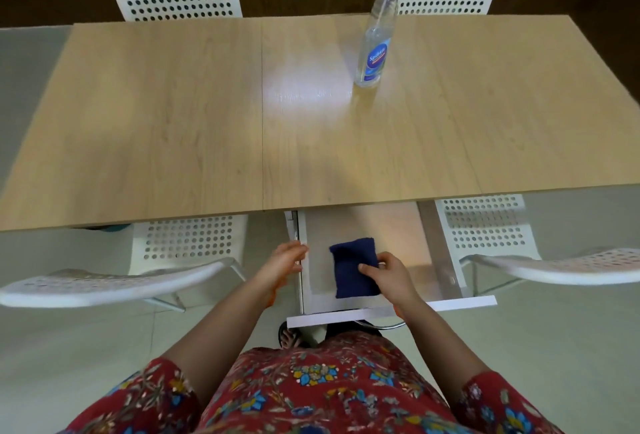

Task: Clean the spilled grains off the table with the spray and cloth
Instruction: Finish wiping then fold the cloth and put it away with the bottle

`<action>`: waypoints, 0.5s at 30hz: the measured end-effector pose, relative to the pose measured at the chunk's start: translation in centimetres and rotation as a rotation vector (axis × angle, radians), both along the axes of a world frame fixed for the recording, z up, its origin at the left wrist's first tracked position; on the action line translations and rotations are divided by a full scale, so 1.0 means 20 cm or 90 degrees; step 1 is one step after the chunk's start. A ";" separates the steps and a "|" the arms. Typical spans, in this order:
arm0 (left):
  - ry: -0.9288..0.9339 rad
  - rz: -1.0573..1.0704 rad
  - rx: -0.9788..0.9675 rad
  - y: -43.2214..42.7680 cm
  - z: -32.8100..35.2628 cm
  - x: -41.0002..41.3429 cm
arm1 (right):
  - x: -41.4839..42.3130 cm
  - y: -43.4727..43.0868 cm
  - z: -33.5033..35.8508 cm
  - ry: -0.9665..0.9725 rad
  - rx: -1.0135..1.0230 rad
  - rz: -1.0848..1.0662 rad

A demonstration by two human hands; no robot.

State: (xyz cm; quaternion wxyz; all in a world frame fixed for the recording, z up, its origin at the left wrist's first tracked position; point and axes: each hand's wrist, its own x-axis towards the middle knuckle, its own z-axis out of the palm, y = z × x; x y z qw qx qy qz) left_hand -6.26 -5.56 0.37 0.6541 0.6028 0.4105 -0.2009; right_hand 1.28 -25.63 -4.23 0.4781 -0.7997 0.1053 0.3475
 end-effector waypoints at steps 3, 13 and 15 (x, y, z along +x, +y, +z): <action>-0.030 0.027 0.110 0.09 -0.07 -0.05 | 0.05 0.01 -0.11 -0.015 -0.121 0.059; -0.143 -0.009 0.322 0.17 -0.05 0.07 | 0.15 0.03 -0.28 0.046 -0.251 0.276; -0.183 -0.024 0.376 0.18 -0.01 0.15 | 0.19 -0.01 -0.23 0.009 -0.261 0.304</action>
